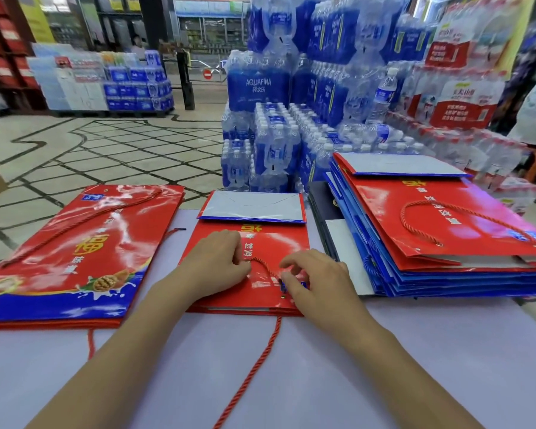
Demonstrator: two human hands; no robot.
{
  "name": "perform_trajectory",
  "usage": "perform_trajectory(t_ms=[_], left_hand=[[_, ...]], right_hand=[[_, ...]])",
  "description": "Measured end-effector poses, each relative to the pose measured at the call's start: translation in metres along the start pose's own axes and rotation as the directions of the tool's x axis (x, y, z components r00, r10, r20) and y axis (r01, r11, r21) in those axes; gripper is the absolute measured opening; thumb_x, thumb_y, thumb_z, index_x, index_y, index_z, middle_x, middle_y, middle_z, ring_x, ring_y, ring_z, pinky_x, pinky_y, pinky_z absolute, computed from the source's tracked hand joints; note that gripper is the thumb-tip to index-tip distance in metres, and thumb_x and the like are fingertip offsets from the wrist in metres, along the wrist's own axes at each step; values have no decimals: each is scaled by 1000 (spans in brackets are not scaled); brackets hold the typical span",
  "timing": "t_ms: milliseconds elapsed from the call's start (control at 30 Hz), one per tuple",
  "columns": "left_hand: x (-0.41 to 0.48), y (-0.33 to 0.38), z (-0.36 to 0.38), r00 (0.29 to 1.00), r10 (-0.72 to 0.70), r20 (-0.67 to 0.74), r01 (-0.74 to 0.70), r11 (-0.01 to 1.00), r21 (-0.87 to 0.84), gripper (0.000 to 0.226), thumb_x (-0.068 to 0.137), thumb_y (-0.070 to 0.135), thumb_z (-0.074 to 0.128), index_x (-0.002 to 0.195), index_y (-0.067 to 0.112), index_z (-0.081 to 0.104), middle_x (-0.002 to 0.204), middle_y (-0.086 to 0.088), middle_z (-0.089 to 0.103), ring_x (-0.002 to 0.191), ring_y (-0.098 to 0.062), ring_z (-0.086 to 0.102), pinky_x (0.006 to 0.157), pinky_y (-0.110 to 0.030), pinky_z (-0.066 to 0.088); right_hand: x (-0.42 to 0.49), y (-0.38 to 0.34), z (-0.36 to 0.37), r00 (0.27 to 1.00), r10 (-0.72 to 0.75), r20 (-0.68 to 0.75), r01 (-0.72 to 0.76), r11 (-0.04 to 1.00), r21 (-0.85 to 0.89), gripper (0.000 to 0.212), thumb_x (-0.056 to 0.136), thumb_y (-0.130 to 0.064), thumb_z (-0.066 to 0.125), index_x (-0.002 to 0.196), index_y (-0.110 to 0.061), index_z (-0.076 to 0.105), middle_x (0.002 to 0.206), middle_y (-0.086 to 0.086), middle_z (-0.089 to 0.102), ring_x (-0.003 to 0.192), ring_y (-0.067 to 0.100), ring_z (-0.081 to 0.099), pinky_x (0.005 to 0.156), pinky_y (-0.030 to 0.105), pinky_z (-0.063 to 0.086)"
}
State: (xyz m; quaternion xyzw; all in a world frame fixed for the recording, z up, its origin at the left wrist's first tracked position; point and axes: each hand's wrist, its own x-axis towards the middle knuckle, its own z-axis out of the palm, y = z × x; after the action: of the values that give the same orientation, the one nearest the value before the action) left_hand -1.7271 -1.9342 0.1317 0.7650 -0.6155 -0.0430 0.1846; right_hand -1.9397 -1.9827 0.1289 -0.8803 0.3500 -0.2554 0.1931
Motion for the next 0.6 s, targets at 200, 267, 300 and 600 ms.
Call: perform_trajectory(t_ms=[200, 267, 300, 600], left_hand=[[-3, 3, -2, 998, 27, 50, -25, 999, -41, 18, 82, 27, 58, 93, 35, 47, 89, 11, 50, 85, -12, 51, 81, -35, 47], [-3, 2, -3, 998, 6, 66, -3, 999, -46, 17, 84, 25, 56, 91, 38, 48, 90, 11, 50, 87, -12, 52, 81, -34, 47], [-2, 1, -4, 998, -4, 64, 7, 999, -41, 17, 84, 23, 54, 89, 38, 48, 90, 10, 51, 88, -13, 52, 81, -34, 47], [-7, 3, -10, 997, 77, 1, -77, 997, -23, 38, 80, 3, 50, 108, 29, 57, 101, 13, 52, 103, -12, 51, 92, -29, 45]], right_hand=[[0, -1, 4, 996, 7, 90, -1, 998, -60, 15, 92, -44, 59, 98, -34, 68, 101, -16, 59, 102, 5, 48, 98, 32, 32], [1, -1, 3, 996, 22, 82, -19, 999, -41, 13, 93, -28, 58, 97, -32, 70, 100, -13, 61, 101, 9, 52, 97, 36, 38], [1, 0, 3, 997, 26, 79, -24, 999, -24, 15, 92, -22, 58, 97, -30, 70, 99, -11, 62, 99, 10, 53, 96, 37, 40], [1, -3, -7, 991, 129, 41, -132, 988, 80, 42, 92, -16, 65, 129, -27, 50, 83, -12, 63, 84, 9, 60, 86, 30, 51]])
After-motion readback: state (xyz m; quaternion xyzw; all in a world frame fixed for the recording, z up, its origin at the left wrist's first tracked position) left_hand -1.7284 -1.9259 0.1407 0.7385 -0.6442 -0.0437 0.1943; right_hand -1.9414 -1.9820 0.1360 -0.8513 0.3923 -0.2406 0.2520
